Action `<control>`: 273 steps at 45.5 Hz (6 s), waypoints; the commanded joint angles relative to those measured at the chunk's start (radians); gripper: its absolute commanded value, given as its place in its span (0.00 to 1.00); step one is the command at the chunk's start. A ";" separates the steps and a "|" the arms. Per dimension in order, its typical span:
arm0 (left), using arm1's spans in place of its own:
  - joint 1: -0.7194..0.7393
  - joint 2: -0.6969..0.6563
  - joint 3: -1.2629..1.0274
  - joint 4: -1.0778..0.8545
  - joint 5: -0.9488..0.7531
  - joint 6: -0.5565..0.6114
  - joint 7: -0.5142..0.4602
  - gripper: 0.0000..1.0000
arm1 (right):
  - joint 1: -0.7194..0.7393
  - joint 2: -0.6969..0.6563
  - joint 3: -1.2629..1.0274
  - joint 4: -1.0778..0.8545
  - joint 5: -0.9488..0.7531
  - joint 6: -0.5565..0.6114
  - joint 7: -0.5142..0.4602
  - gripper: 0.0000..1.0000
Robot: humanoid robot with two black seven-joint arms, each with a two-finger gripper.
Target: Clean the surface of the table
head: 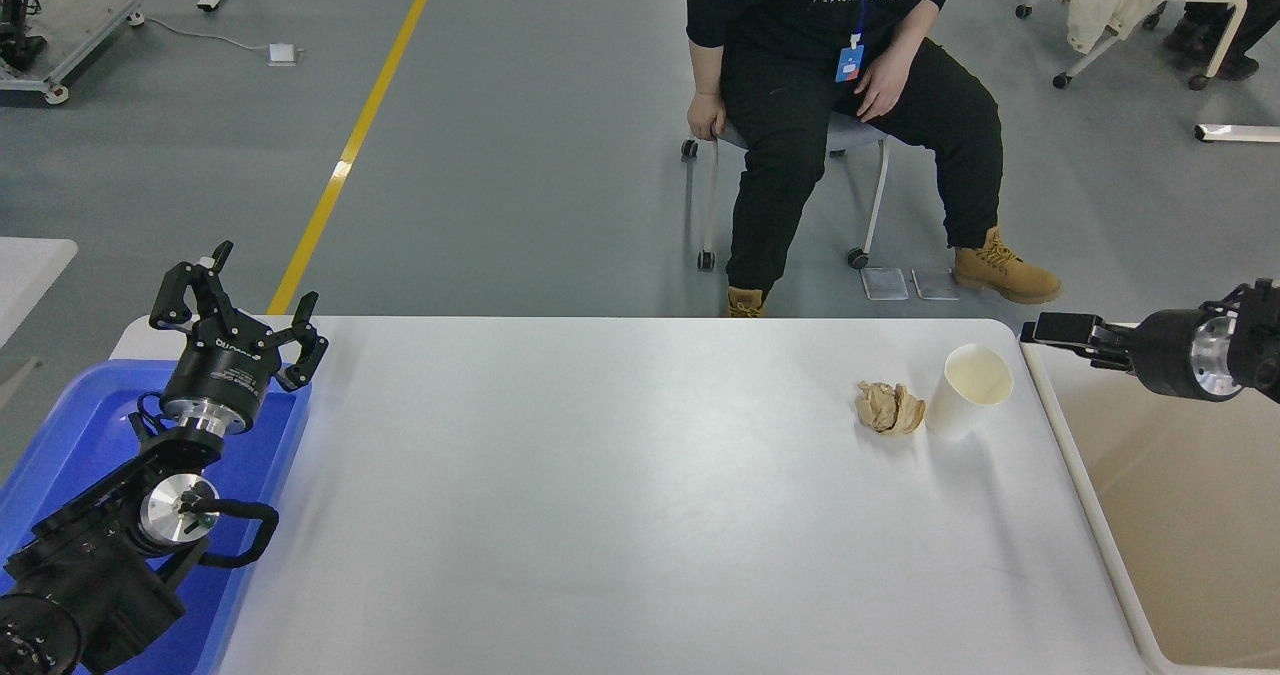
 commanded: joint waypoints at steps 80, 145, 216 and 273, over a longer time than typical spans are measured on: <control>0.000 -0.001 0.000 0.000 0.000 0.000 0.000 1.00 | -0.157 0.248 -0.085 -0.250 0.045 -0.183 0.036 0.00; 0.000 -0.001 0.000 0.000 0.000 0.000 0.000 1.00 | 0.057 -0.200 0.180 0.037 0.069 -0.033 0.105 0.00; 0.000 0.000 0.000 0.000 0.000 0.000 0.000 1.00 | -0.242 0.028 0.311 -0.647 0.312 -0.267 -0.219 0.00; 0.000 0.000 0.000 0.000 0.000 -0.002 0.000 1.00 | -0.451 0.262 0.269 -0.644 0.329 -0.339 -0.222 0.00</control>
